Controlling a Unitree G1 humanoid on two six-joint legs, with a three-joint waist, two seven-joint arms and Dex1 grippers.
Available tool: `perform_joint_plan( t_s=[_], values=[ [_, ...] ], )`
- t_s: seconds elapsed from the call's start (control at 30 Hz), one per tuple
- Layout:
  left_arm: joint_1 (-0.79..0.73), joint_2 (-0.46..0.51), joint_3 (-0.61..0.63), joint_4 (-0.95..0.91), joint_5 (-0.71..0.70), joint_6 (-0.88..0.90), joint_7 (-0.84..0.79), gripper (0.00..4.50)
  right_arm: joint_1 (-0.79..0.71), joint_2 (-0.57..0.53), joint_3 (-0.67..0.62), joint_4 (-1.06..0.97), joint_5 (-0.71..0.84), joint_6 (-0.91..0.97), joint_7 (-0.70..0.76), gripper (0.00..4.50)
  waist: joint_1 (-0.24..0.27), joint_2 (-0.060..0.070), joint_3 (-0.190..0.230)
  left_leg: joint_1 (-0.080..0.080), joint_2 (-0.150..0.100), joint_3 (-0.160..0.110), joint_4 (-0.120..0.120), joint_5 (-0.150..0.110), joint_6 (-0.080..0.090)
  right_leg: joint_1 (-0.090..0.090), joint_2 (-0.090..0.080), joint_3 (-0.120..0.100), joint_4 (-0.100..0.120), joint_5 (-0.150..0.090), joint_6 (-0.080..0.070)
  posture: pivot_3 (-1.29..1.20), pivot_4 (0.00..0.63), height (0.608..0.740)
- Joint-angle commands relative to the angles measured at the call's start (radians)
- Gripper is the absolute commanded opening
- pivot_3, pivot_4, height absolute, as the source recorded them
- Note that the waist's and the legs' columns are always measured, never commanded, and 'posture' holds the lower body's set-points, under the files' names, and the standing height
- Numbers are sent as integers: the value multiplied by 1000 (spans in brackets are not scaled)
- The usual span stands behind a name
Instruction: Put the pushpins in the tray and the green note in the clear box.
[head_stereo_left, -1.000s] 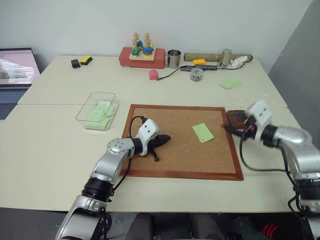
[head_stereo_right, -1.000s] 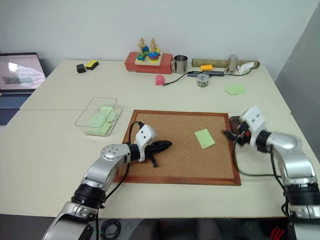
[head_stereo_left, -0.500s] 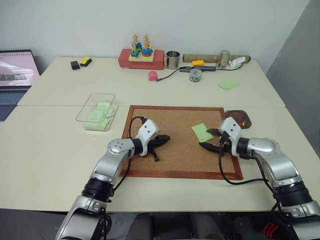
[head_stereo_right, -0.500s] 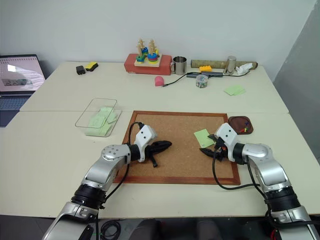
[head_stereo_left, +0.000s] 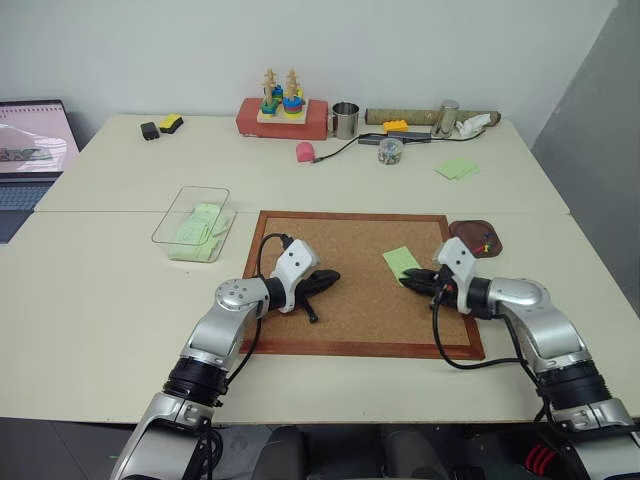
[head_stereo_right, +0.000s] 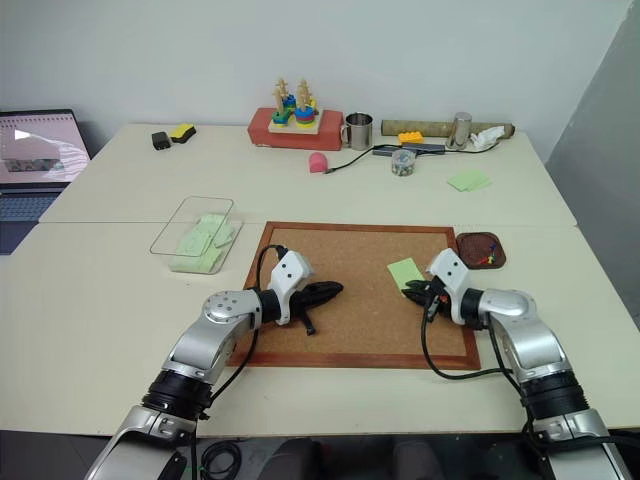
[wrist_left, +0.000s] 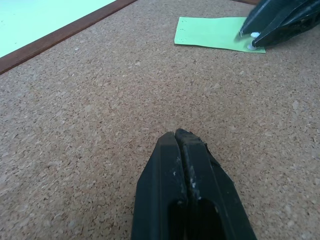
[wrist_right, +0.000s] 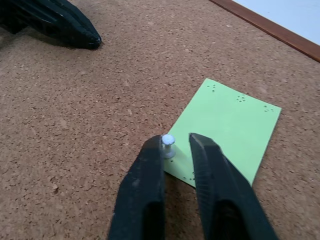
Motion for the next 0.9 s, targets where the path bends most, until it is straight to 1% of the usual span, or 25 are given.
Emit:
perform_joint_plan(
  t_s=[0.03,0.23,0.53,0.67,0.7,0.73,0.77,0.83,0.9],
  values=[
    [37,3,-31,25,25,25,-7,0,-11,-7,-16,-46,5,-9,8,37,0,0,0,0,0,0,0,0,0,0,0,0,0,0,0,0,150,740],
    [39,3,-31,30,27,25,-6,0,-19,-25,-27,-131,24,-2,27,37,0,0,0,1,0,0,-1,0,0,1,0,0,-1,0,0,0,150,740],
    [19,-17,-18,53,13,30,-1,0,-78,-60,-59,-263,58,46,27,37,1,0,0,2,0,-2,-1,0,0,4,0,-2,-5,0,0,0,150,740],
    [8,-20,27,19,-35,66,-9,0,-89,-66,-56,-290,42,30,17,37,2,0,0,1,0,-2,-2,0,0,5,-1,-2,-8,1,2,0,150,740],
    [8,-18,42,-2,-57,86,-17,381,-90,-70,-55,-294,34,18,15,0,2,0,0,1,0,-2,-2,0,0,5,-1,-2,-9,1,2,0,150,740],
    [10,-13,58,-24,-81,111,-27,435,-92,-76,-53,-295,17,-4,10,0,1,0,0,0,0,-2,-2,0,0,5,-1,-2,-9,1,2,0,150,740],
    [11,-10,85,-57,-126,157,-35,722,-95,-84,-45,-291,-15,-42,1,0,1,0,1,0,0,-2,-2,0,0,4,-1,-2,-9,2,2,0,150,740],
    [14,-9,130,-120,-204,243,-42,1001,-97,-88,-40,-280,-56,-107,-15,0,-2,0,2,-1,0,-2,-2,0,0,4,-1,-3,-9,2,2,0,150,740],
    [17,-16,189,-196,-317,356,-43,1414,-100,-86,-38,-265,-92,-180,-32,0,-6,0,3,-1,1,-2,-2,0,0,3,-1,-2,-9,2,2,0,150,740]
  ],
)
